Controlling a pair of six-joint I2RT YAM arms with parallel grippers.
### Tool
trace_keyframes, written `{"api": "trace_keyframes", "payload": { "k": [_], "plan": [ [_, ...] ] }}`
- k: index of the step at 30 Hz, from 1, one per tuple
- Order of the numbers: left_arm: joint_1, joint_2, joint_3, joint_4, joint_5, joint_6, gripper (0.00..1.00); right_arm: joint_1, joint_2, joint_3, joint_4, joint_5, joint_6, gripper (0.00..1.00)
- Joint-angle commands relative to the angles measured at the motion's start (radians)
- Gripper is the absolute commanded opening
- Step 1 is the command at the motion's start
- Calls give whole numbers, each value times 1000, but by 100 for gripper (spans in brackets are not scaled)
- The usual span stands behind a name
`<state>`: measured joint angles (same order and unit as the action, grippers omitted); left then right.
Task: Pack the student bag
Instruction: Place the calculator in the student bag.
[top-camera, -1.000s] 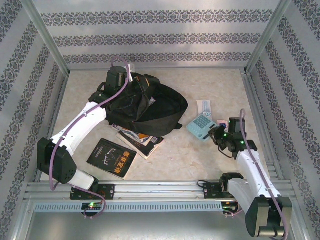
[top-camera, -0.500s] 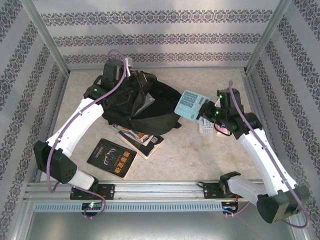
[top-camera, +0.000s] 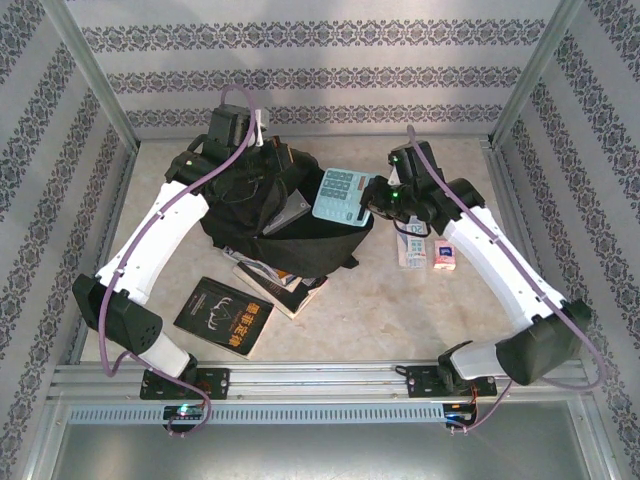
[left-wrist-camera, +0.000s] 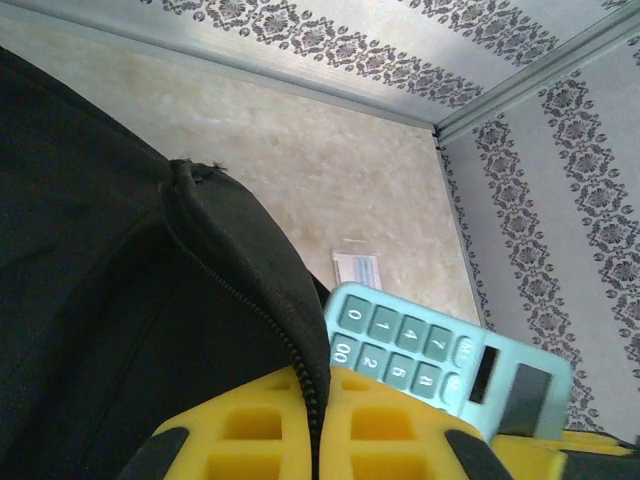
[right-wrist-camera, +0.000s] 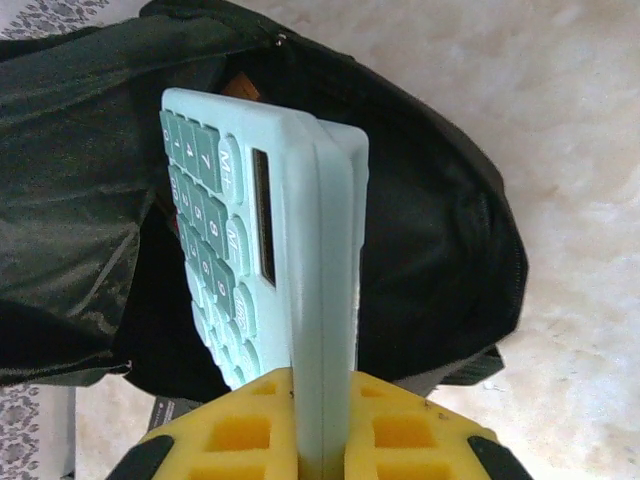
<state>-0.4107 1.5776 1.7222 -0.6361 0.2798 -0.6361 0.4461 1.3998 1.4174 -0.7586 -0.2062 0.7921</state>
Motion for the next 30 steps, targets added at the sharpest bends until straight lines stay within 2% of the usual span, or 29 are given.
{"api": "trace_keyframes", "payload": {
  "k": [1,5,12,19,23,30],
  "plan": [
    [0,-34,17,137,14,-20,0,19,74,-35,98,-91,190,0],
    [-1,2,70,138,35,-28,0,20,119,-84,226,-162,293,0],
    [-9,71,155,145,114,-39,0,3,259,-57,414,-263,334,0],
    [-29,194,362,19,169,-11,0,11,411,12,572,-241,430,0],
    [-52,295,533,-40,218,-4,0,11,492,56,648,-224,469,0],
    [-87,552,979,-234,289,-3,0,11,597,120,775,-194,559,0]
  ]
}}
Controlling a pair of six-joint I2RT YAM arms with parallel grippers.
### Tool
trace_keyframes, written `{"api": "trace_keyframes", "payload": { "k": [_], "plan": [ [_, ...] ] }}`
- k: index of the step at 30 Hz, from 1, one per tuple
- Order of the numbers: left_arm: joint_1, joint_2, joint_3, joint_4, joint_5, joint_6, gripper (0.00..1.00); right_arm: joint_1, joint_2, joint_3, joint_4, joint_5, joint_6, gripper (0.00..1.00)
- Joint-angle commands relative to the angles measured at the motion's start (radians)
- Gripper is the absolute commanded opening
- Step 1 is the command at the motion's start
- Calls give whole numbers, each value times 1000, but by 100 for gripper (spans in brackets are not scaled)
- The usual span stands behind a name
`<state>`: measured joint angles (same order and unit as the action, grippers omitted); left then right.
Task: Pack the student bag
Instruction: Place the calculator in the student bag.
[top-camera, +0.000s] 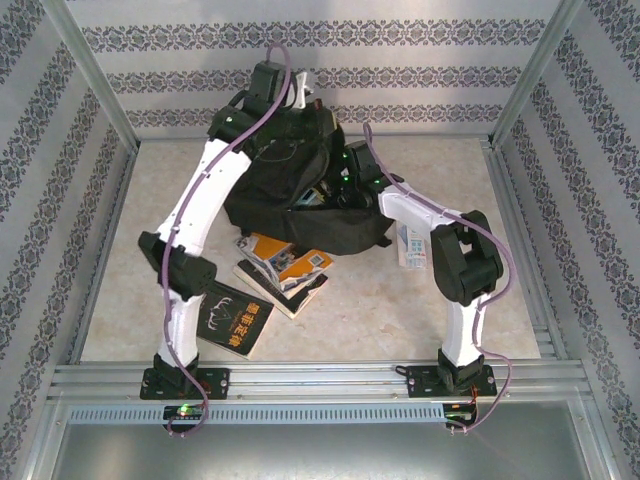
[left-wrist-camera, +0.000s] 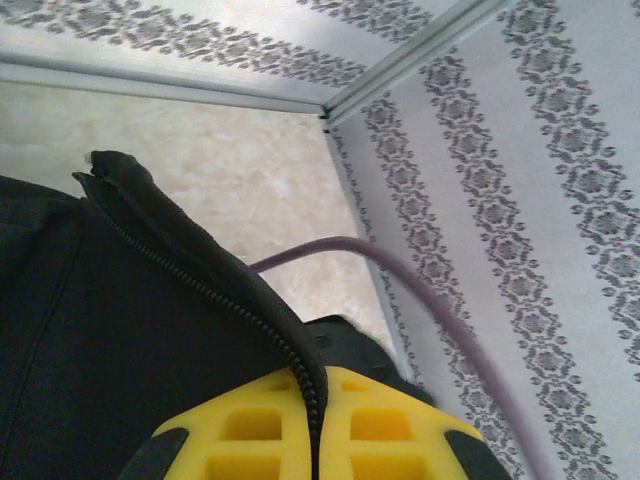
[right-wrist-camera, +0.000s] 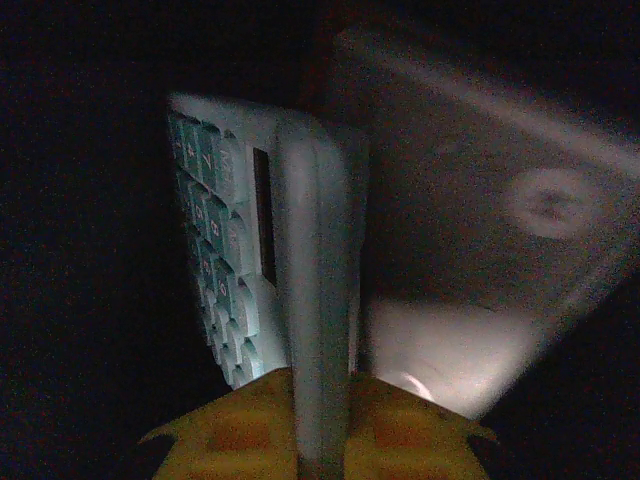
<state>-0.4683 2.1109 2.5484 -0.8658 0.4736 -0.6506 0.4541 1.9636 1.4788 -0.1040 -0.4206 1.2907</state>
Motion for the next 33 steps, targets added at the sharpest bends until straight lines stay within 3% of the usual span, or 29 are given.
{"api": "trace_keyframes", "payload": {
  "k": [1,4,9,12,15,22,33],
  "plan": [
    [-34,45,201,-15,100,5,0,2,56,80,129,20,62,0],
    [-38,79,252,-50,85,12,0,-11,126,163,122,-13,54,10],
    [-32,79,251,-129,-2,98,0,-31,160,259,27,-52,-55,46],
    [-17,87,251,-164,-43,115,0,-35,131,263,-22,-57,-134,58],
    [3,95,251,-153,-61,104,0,-44,91,234,-32,-73,-168,64],
    [28,110,251,-151,-109,99,0,-59,-26,163,-116,-30,-241,63],
    [63,144,250,-173,-141,83,0,-96,-209,153,-410,95,-447,56]
  ]
}}
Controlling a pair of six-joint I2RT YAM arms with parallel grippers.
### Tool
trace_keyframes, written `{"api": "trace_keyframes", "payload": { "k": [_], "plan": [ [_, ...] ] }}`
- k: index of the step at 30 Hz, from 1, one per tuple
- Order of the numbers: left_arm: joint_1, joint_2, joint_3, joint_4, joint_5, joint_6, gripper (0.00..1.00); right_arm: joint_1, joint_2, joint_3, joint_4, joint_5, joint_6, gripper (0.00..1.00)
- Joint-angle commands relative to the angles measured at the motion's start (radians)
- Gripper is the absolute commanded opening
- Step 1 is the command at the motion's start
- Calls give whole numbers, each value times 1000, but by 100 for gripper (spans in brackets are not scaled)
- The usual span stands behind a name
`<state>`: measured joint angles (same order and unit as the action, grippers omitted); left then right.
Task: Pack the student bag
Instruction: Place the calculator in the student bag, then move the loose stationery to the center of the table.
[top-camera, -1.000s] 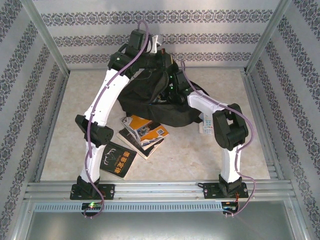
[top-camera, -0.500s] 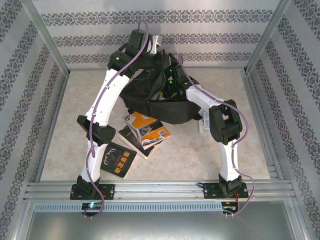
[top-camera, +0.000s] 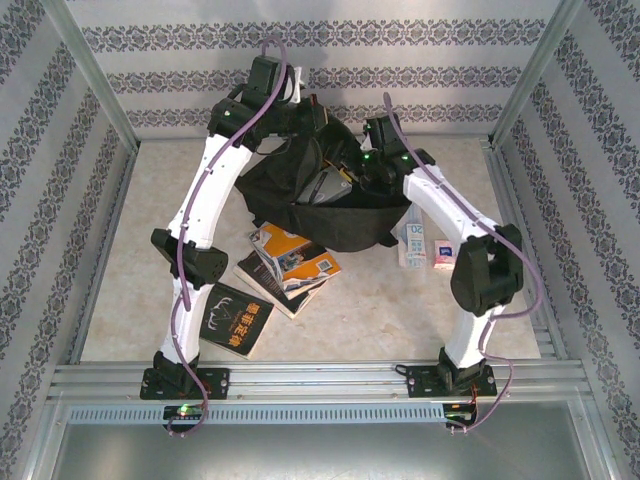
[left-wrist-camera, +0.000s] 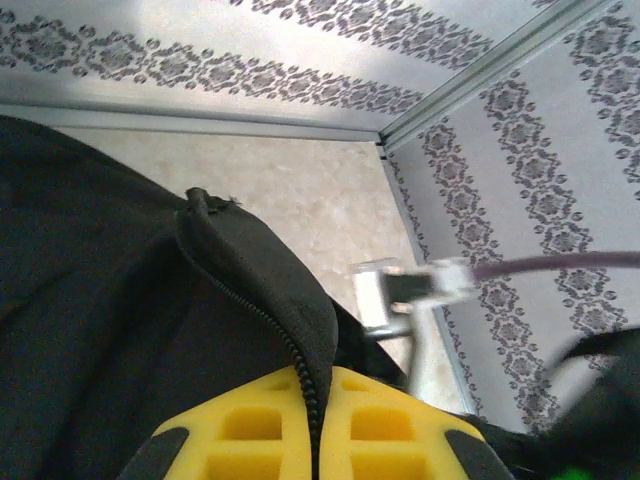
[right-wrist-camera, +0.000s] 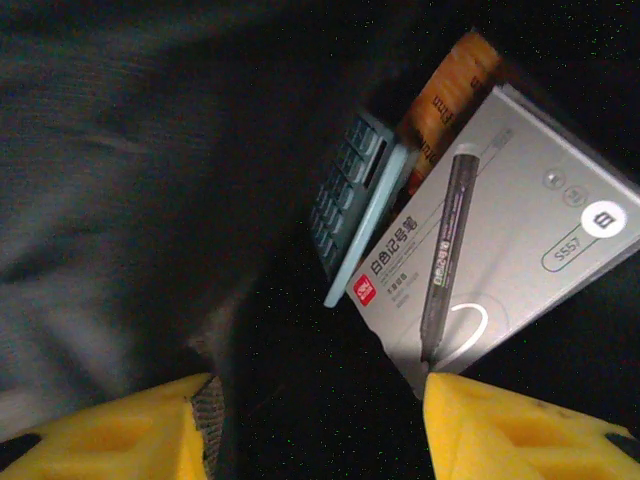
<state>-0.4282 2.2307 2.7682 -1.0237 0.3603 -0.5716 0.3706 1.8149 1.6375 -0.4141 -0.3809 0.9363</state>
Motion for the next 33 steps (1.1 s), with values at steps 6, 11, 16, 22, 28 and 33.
{"api": "trace_keyframes", "payload": {
  "k": [6,11,16,22,28,33],
  "plan": [
    [34,48,30,-23,-30,9,0,-62,-172,-21,-248,155,-241,55],
    [69,61,30,-42,-42,24,0,-146,-252,-132,-288,194,-304,55],
    [121,57,31,-28,-52,17,0,-265,-281,-263,-278,209,-322,53],
    [161,42,32,-1,-43,15,0,-321,-174,-294,-307,237,-385,54],
    [194,19,36,10,-45,32,0,-320,-37,-245,-352,309,-429,56],
    [218,15,36,-1,5,17,0,-314,93,-150,-425,364,-432,56]
  ]
}}
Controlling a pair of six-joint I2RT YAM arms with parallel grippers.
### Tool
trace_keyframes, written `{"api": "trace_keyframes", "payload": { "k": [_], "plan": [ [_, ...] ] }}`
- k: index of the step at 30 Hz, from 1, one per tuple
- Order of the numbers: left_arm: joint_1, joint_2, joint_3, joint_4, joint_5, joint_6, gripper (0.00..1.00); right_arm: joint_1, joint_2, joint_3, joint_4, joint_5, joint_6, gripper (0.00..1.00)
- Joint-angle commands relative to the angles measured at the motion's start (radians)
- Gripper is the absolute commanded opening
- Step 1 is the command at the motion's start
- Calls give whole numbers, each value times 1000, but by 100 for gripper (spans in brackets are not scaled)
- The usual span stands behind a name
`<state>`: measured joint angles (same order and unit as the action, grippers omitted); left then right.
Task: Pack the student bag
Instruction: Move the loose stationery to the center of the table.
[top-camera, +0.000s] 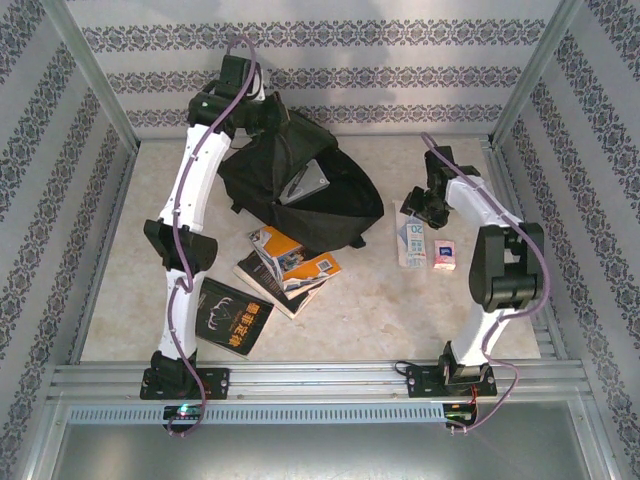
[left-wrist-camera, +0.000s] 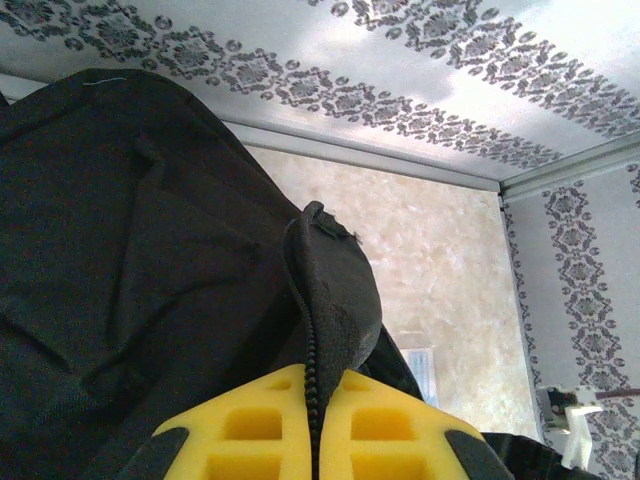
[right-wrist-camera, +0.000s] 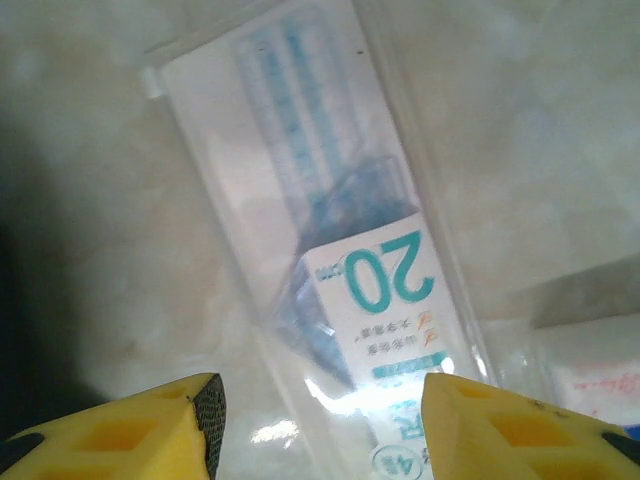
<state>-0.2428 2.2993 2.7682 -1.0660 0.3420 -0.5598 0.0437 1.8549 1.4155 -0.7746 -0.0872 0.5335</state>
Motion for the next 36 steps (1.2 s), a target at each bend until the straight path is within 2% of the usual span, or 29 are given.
{"api": "trace_keyframes", "payload": {
  "k": [1,6,12,21,27,33,36],
  "plan": [
    [32,-51,36,31,39,-1,0,15,76,87,-74,68,-29,56],
    [-10,-46,35,-41,70,6,0,35,166,140,-109,26,-33,55],
    [-38,-55,36,-85,63,30,0,80,170,96,-98,14,-30,53],
    [-35,-64,36,-104,32,37,0,88,71,-130,18,-77,74,52],
    [-32,-66,36,-114,16,38,0,129,23,-243,67,-127,126,50],
    [-24,-68,37,-112,2,41,0,207,-112,-412,196,-292,245,50],
    [-19,-72,37,-114,1,43,0,242,-188,-440,202,-334,242,51]
  ]
}}
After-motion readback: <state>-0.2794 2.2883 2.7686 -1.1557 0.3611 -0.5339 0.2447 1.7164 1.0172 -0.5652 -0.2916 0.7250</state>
